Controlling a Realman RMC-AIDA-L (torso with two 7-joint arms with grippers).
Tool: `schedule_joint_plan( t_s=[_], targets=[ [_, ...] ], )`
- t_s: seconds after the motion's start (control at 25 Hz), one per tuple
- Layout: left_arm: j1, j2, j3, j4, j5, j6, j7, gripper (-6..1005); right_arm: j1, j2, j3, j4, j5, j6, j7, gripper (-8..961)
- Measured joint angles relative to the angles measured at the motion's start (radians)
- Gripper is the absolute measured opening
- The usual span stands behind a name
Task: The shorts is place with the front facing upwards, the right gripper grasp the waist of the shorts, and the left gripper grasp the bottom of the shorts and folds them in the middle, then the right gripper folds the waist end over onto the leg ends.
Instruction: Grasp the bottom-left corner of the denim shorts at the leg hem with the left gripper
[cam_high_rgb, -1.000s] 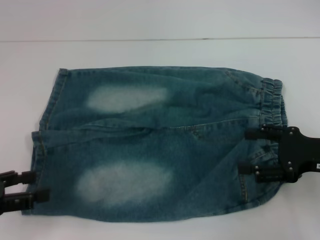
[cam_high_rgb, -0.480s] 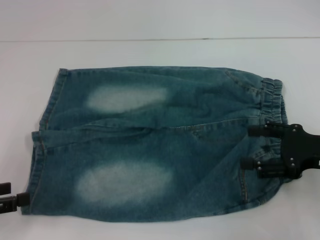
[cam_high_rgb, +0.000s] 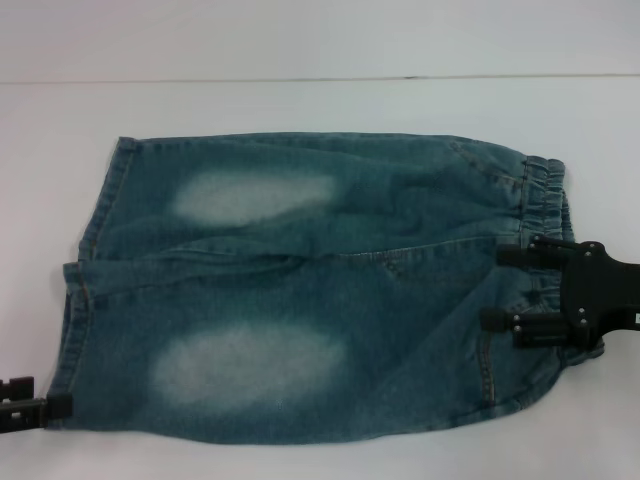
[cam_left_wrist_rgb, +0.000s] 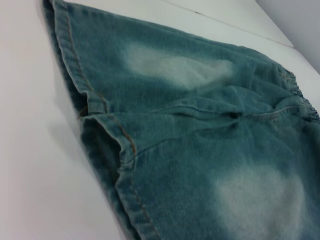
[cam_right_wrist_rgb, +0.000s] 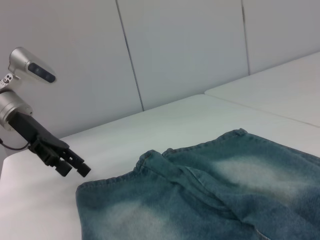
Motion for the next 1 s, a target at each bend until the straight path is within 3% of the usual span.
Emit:
schedule_joint_plan(
  t_s=[1.0],
  targets=[
    [-0.027, -0.012, 0.059, 0.004, 0.048, -0.001, -0.060, 892, -0.003, 0.000, -0.009, -0.006, -0.001, 0.000, 0.034, 943]
  ],
)
